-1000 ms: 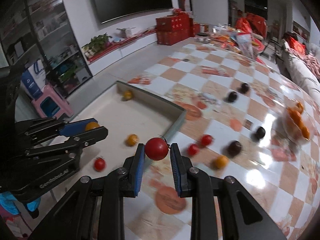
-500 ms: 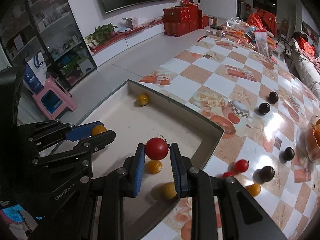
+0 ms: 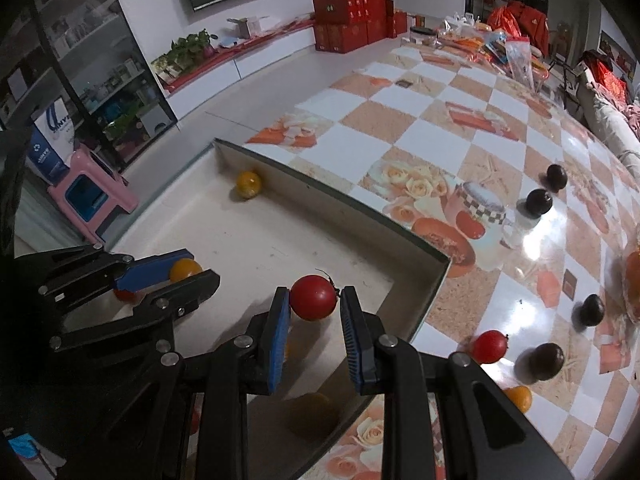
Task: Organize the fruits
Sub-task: 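Carry the yellow and red tomatoes with both tools over the white tray, then open both tools to drop the tomatoes into the tray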
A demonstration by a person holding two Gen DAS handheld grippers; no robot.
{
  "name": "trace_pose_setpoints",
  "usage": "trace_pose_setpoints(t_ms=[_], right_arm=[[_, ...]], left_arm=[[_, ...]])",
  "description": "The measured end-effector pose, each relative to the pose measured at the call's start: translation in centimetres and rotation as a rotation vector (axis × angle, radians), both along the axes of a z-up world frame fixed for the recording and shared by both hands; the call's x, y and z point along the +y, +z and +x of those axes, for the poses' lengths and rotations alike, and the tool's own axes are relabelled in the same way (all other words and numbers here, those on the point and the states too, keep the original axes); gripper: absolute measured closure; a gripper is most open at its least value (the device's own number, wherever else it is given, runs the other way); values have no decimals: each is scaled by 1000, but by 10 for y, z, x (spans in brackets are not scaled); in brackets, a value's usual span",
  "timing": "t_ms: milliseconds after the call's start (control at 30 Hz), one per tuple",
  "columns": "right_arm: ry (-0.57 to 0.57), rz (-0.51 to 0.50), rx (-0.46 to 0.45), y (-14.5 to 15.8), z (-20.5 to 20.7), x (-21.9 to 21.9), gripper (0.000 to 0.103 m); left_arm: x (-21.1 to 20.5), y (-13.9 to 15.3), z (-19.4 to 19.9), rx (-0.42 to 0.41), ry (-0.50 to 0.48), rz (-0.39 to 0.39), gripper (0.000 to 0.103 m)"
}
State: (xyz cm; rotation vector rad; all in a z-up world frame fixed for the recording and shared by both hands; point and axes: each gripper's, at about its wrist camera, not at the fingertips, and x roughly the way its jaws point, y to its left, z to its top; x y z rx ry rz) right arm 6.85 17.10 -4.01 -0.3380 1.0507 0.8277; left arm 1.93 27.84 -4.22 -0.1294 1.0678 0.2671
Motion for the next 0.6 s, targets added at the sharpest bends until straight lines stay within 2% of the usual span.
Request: trace_pose_setpoints(t_ms=[267,367,400,433,500,533,567,600], right_arm=[[35,-30,-1,-8,-2,6,75],[39,-32,-5,-8,-3,6,67],[29,-33,-13,-7,-3,5,64],[18,-30,-16,-5,-2,4,63],[0,-17,-4,-3,3,-1,51],[-1,14,17,-1,6,-5,46],[-1,38,34,1,7,-6,34],[-8,53,42,3,8,-8,27]], left_arm=[[-6,-1,0,8,-26,39,80],[-4,-2,-1,6,-24,41,76],[-3,-1,-2,7,-15,51,68],[-1,-1,-3,9,1,68,53],[6,-2,-6,10,29,75,35],[11,-1,-8,6,36,51,26],[14,-1,-9,-1,41,24,23],[16,0,-11,-4,47,11,22]])
